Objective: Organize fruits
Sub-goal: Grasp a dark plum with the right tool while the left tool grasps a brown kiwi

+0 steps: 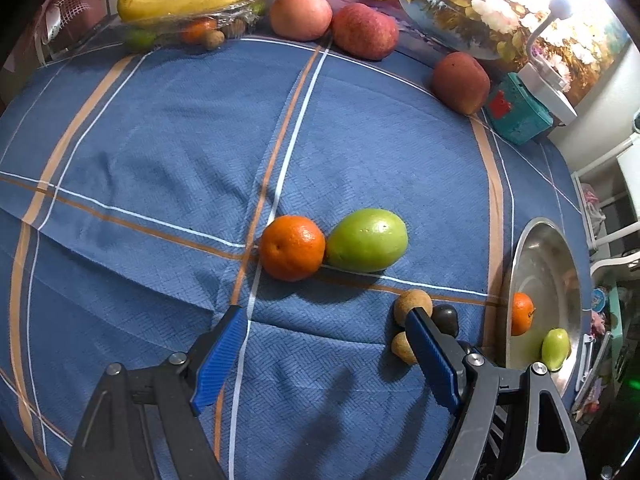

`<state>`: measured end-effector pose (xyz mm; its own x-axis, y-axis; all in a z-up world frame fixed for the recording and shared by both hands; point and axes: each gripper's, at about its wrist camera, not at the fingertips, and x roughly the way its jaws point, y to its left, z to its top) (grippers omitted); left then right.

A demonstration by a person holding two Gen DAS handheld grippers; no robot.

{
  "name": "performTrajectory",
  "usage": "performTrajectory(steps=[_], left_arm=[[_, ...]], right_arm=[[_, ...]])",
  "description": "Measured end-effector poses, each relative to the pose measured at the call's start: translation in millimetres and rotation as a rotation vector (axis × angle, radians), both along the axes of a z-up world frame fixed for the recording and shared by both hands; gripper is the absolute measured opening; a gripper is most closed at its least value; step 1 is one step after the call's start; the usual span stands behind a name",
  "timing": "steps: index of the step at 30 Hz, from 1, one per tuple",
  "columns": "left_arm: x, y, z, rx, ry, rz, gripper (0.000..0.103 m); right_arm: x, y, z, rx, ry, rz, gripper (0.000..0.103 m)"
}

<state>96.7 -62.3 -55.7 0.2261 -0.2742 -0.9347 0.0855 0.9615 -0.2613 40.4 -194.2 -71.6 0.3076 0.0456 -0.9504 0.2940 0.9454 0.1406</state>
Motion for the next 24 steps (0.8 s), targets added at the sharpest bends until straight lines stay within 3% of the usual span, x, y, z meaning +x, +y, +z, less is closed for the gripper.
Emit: performTrajectory(steps=[7,13,16,18,24], left_arm=[[-0.4,-5.4,2.7,-0.046,0.005,-0.014,0.077],[1.3,-7.0,2.2,-0.086,0.022,-0.004,0.074],[-0.4,-12.8,1.4,-0.089,0.024,-0.033,0.069],[-1.8,-21.1,-0.4,-0.1,0.029,-0.059,0.058],[-7.9,-44.4,-5.6,-0.09,0.044,-0.155,0.045]], right_arm=[[-5.0,-5.5,5.2,0.046,-0.008,-0.021,0.025],[-13.3,-16.3,30.3,0.101,-0.08,-0.056,0.025],[-18.4,-22.9,46.4,0.08,-0.123,-0.074,0.025],[-22.2,-27.0,53.3,0.053,-0.139,-0.087,0.025],[-25.1,-34.5,53.1,0.074,-0.136,-0.117,0.025]])
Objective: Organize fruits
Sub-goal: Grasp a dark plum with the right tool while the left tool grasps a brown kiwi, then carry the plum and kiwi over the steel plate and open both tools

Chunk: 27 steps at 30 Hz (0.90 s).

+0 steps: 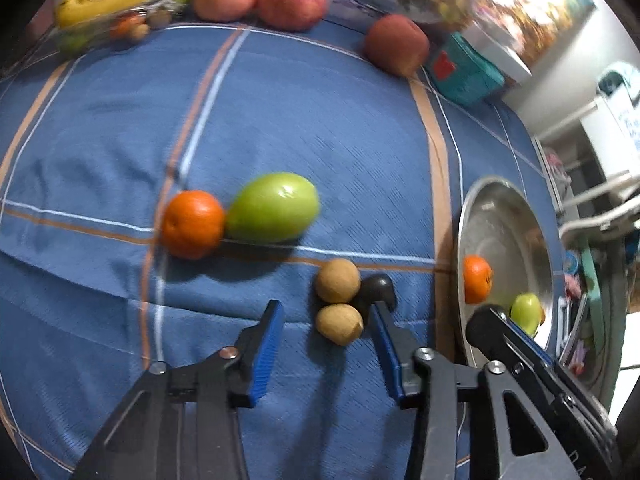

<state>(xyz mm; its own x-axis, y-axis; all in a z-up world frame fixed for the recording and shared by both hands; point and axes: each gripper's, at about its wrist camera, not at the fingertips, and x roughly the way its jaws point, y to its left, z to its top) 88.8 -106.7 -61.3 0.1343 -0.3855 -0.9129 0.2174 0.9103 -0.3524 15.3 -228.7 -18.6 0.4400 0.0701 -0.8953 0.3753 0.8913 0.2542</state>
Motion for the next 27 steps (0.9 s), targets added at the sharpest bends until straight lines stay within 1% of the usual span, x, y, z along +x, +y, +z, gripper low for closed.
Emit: performTrajectory(steps=[2,5,9,14,18,21,27], left_arm=[[-1.6,-5.4,-1.9,0.017,-0.002,-0.018,0.041],[-1.4,-9.7,-5.6,0.029,0.004,-0.027,0.039],[-1.5,-17.0,-6.2,0.042,-0.005,-0.044,0.028],[-4.3,-17.2,0.0,0.031,-0.014,-0.043,0.028],[0.2,-0.9,8.1,0.009,-0.021,0.016,0.028],[5.6,8.5,14.7,0.001,-0.044,0.053,0.028],[11.2,22.2,27.0,-0.045,-0.07,0.085,0.028]], right_arm=[[1.3,1.0,-1.5,0.006,0.004,-0.002,0.025],[-0.2,-0.3,-2.1,0.009,0.005,-0.012,0.025],[-1.7,-3.6,-3.9,0.023,0.004,-0.02,0.025],[-3.5,-6.6,-3.9,0.034,0.001,-0.03,0.025],[-4.4,-8.2,-2.7,0.041,-0.003,-0.035,0.025],[-6.8,-14.1,-0.5,0.054,-0.015,-0.051,0.025],[-16.5,-36.2,4.3,0.06,-0.032,-0.122,0.025]])
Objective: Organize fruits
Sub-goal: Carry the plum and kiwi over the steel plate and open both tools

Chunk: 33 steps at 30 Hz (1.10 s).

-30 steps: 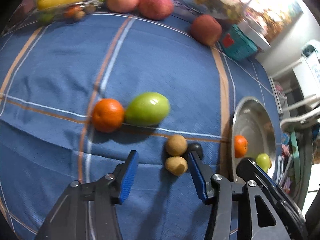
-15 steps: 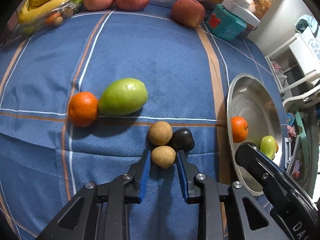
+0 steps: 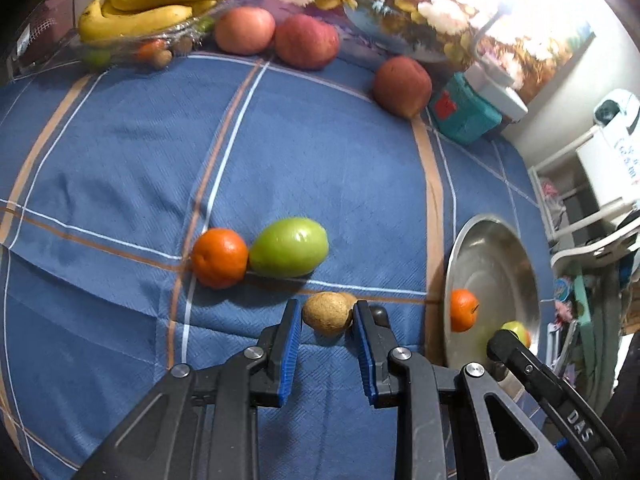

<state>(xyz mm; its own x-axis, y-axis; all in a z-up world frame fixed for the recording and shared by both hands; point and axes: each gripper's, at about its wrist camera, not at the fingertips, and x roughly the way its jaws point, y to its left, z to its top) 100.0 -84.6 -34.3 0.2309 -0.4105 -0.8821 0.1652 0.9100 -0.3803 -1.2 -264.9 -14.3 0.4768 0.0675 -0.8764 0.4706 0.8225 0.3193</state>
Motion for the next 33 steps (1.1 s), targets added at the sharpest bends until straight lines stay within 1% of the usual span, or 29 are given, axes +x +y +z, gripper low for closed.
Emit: performTrajectory(steps=[3,6,9,11,13,15,17,19,24,28,33], left_arm=[[0.2,1.2,6.5,-0.017,-0.02,0.0,0.028],[-5.0,-10.1,13.2,-0.041,-0.053,-0.042,0.028],[-19.5,-38.0,19.1,-0.052,-0.098,-0.139,0.028],[-32.8,-59.0,20.8,-0.057,-0.128,-0.216,0.028],[-45.0,-80.0,19.0,-0.046,-0.16,-0.29,0.028],[-53.9,-93.9,14.6,-0.034,-0.172,-0.331,0.028],[-58.8,-104.3,7.2,-0.037,-0.162,-0.359,0.028],[-62.8,-111.1,1.6,-0.032,-0.162,-0.379,0.028],[-72.4,-128.1,-6.6,0.011,-0.184,-0.42,0.028],[-73.8,-129.3,-9.4,0.016,-0.177,-0.426,0.029],[-72.8,-130.5,-9.3,0.014,-0.171,-0.418,0.03]], right_arm=[[-7.3,-14.8,2.1,-0.01,-0.001,-0.051,0.025],[-15.7,-31.5,3.0,-0.041,0.012,-0.106,0.025],[-24.1,-45.6,3.5,-0.066,0.027,-0.151,0.025],[-29.8,-54.6,4.0,-0.063,0.025,-0.176,0.025],[-35.3,-62.9,3.8,-0.053,0.021,-0.195,0.025],[-38.8,-68.1,2.5,-0.048,0.022,-0.206,0.025],[-40.2,-71.0,0.5,-0.044,0.026,-0.21,0.025],[-39.5,-72.2,-0.9,-0.04,0.031,-0.207,0.025],[-35.0,-67.9,-7.3,-0.034,0.056,-0.179,0.026],[-33.1,-65.8,-14.1,-0.029,0.086,-0.169,0.026],[-31.2,-62.8,-16.2,-0.035,0.1,-0.16,0.026]])
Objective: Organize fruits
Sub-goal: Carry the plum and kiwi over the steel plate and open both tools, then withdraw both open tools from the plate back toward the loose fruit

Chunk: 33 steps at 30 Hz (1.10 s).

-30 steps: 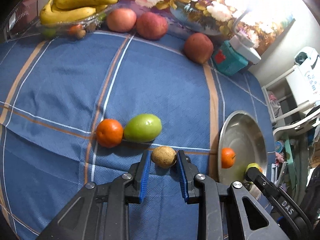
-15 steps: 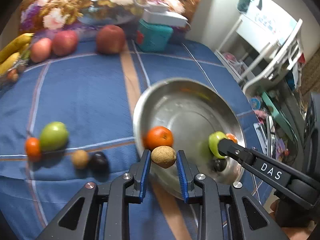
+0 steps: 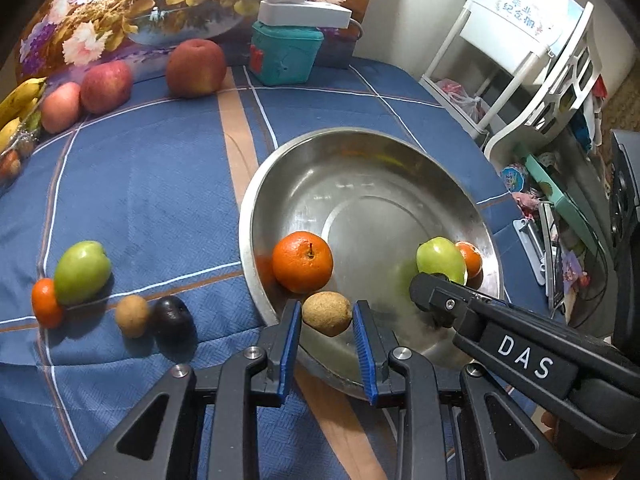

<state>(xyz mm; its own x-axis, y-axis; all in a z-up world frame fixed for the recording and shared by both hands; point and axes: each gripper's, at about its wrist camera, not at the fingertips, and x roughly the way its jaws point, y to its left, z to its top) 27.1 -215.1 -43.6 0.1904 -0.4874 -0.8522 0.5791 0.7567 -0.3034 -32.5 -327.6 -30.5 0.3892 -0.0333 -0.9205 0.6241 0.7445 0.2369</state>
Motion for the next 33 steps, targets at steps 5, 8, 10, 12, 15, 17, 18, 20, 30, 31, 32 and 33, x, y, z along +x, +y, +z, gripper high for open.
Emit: performTrajectory(steps=[5,8,10,12,15,17,18,20,30,31,32,33], left_arm=[[1.6,2.4,1.6,-0.018,0.006,0.001,0.039],[1.4,3.8,2.9,-0.011,-0.003,0.005,0.044],[3.2,6.7,3.2,-0.018,0.007,0.01,0.044],[4.2,8.8,3.7,-0.016,0.007,0.016,0.044],[5.7,12.6,3.9,-0.018,0.013,0.026,0.045],[6.7,15.1,4.3,-0.014,0.013,0.034,0.046],[7.5,16.7,4.4,-0.012,0.014,0.039,0.046],[9.9,20.9,4.6,-0.007,0.02,0.055,0.046],[41.0,67.1,10.4,0.094,0.027,0.253,0.046],[45.3,75.5,10.0,0.121,0.027,0.288,0.046],[48.0,82.5,9.4,0.135,0.03,0.315,0.047],[51.4,90.7,8.9,0.147,0.036,0.345,0.047]], right_arm=[[-0.6,0.8,1.3,-0.007,0.002,-0.002,0.026],[-0.4,0.6,2.0,-0.003,-0.005,-0.009,0.028],[-0.4,1.0,2.7,-0.006,-0.007,-0.013,0.03],[-0.2,0.4,3.5,-0.008,-0.008,-0.014,0.032],[0.4,0.9,4.7,-0.01,-0.008,-0.012,0.033],[0.6,1.0,4.9,-0.007,-0.01,-0.013,0.034],[0.6,1.0,5.2,-0.006,-0.012,-0.014,0.034],[0.7,1.2,5.9,-0.007,-0.015,-0.014,0.034],[3.5,5.3,8.3,-0.021,-0.018,0.006,0.033],[5.0,7.6,8.6,-0.023,-0.016,0.016,0.033],[6.1,9.3,9.0,-0.025,-0.017,0.025,0.033],[7.3,11.4,9.5,-0.026,-0.017,0.033,0.033]])
